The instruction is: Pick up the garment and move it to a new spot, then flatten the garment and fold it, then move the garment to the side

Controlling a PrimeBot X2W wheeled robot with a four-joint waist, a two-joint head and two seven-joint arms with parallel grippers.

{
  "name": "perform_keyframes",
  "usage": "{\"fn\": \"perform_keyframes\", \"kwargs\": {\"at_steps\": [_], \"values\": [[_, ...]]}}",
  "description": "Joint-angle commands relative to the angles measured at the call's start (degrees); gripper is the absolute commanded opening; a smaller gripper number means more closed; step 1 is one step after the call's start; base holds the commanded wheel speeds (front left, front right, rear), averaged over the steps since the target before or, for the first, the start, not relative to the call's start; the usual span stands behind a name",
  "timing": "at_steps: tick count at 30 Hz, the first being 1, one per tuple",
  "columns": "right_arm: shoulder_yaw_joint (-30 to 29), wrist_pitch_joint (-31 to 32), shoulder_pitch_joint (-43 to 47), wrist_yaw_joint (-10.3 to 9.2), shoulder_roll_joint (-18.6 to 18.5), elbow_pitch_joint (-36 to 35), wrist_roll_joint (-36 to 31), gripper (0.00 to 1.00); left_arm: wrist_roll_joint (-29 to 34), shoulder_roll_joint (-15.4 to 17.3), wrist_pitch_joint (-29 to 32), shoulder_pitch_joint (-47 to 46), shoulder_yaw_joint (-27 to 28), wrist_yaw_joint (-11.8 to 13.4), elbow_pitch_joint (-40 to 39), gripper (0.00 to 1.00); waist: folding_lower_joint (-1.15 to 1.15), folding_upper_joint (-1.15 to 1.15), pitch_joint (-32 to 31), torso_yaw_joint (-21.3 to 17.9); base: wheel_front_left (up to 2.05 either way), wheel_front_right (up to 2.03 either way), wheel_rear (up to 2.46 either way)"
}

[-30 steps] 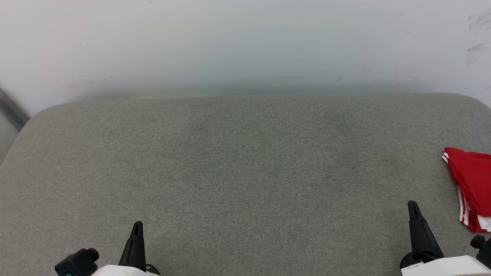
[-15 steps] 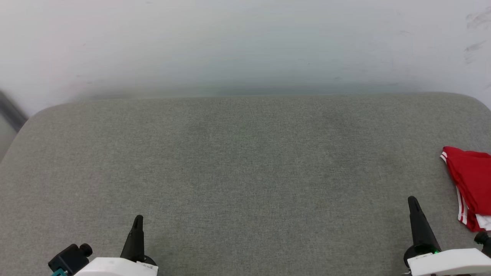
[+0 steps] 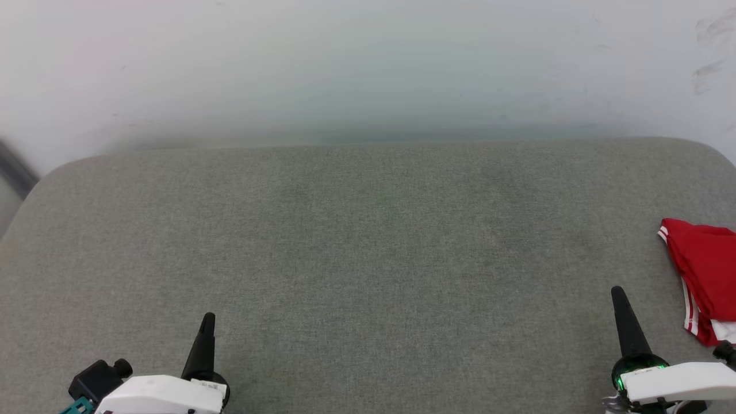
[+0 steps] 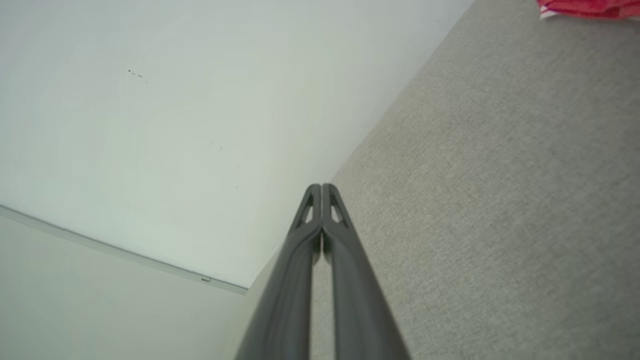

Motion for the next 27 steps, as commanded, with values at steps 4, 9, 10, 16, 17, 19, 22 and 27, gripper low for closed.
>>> {"fn": "perform_keyframes", "kwargs": {"at_steps": [4,9,10,16,17,19,22,27], "values": [[-0.23,0.77,-1.96,0.00,-0.46,0.12,3.54,0.00,-3.52,0.38,0.80,-1.83,0.45,-0.62,0.13,0.00,0.00,0.00,0.01,-0.09,0.00,0.00,0.00],[-0.38,1.50,-2.48,0.00,-0.45,0.68,6.54,0.00,-6.58,0.38,1.59,-2.53,0.78,-0.99,0.64,0.00,0.00,0.00,0.01,-0.19,0.00,0.00,0.00],[-0.42,1.65,-2.65,0.00,-0.45,0.76,7.11,0.00,-7.17,0.38,1.71,-2.69,0.85,-1.08,0.73,0.00,0.00,0.00,0.02,-0.21,0.00,0.00,0.00],[-0.60,2.55,-3.23,0.00,-0.42,1.35,10.50,0.00,-10.64,0.35,2.64,-3.34,1.21,-1.50,1.26,0.00,0.00,0.00,0.03,-0.33,0.00,0.00,0.00],[-0.64,2.67,-3.32,0.00,-0.41,1.45,11.05,0.00,-11.19,0.34,2.75,-3.52,1.26,-1.59,1.35,0.00,0.00,0.00,0.03,-0.35,0.00,0.00,0.00],[-0.71,2.98,-3.61,0.00,-0.40,1.60,12.13,0.00,-12.30,0.33,3.06,-3.83,1.36,-1.76,1.52,0.00,0.00,0.00,0.03,-0.39,0.00,0.00,0.00],[-0.78,3.28,-3.90,0.00,-0.38,1.78,13.21,0.00,-13.40,0.32,3.29,-4.02,1.45,-1.82,1.71,0.00,0.00,0.00,0.03,-0.43,0.00,0.00,0.00],[-0.95,4.03,-4.29,-0.01,-0.33,2.25,15.76,0.00,-16.04,0.27,4.04,-4.59,1.74,-2.20,2.15,0.00,0.00,0.00,0.04,-0.53,0.00,0.00,0.00]]}}
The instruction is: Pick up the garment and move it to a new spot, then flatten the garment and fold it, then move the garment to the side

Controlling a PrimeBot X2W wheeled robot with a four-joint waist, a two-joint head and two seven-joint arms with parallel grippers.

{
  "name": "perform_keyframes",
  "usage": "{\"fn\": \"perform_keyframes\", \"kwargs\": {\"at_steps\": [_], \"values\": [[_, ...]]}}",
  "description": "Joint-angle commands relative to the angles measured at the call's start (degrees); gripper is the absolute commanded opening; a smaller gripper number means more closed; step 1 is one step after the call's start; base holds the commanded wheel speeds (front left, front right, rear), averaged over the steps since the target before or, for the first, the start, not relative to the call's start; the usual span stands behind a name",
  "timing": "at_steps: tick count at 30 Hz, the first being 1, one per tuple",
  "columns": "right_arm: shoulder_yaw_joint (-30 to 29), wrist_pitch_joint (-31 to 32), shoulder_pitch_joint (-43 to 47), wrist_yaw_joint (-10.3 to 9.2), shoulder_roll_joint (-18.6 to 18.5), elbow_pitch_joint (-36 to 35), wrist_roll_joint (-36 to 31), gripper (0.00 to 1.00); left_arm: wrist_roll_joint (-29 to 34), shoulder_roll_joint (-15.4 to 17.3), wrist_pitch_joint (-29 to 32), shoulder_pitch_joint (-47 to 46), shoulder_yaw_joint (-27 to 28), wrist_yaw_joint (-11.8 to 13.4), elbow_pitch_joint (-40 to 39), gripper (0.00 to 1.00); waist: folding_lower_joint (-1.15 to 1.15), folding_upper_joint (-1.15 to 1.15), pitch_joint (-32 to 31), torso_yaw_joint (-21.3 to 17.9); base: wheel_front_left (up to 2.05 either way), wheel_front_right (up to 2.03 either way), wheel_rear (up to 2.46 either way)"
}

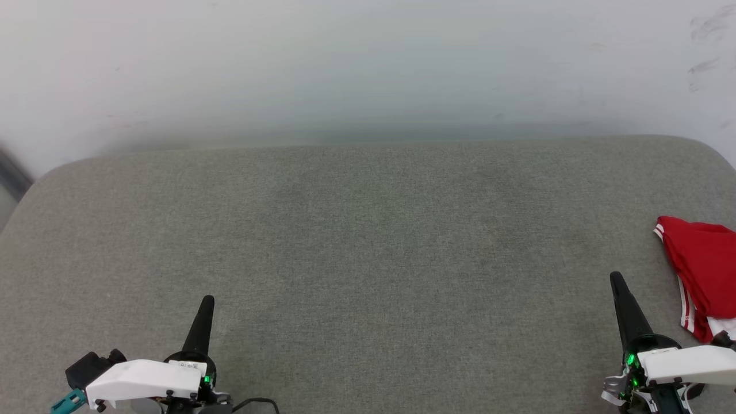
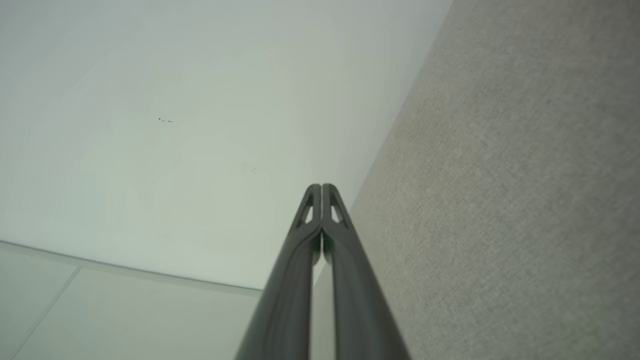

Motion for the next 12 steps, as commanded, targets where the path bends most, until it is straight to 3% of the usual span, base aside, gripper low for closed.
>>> {"fn": "perform_keyframes", "kwargs": {"at_steps": [1,12], "values": [[-0.14,0.20,-0.98,-0.01,-0.28,-0.03,1.06,0.00,-1.03,0.23,0.25,-1.30,0.15,-0.57,-0.11,0.00,0.00,0.00,0.00,-0.01,0.00,0.00,0.00],[-0.54,1.64,-2.10,-0.01,-0.14,0.90,6.24,0.00,-6.30,0.10,1.74,-2.49,0.86,-1.13,0.77,0.00,0.00,0.00,0.02,-0.23,0.00,0.00,0.00]]}}
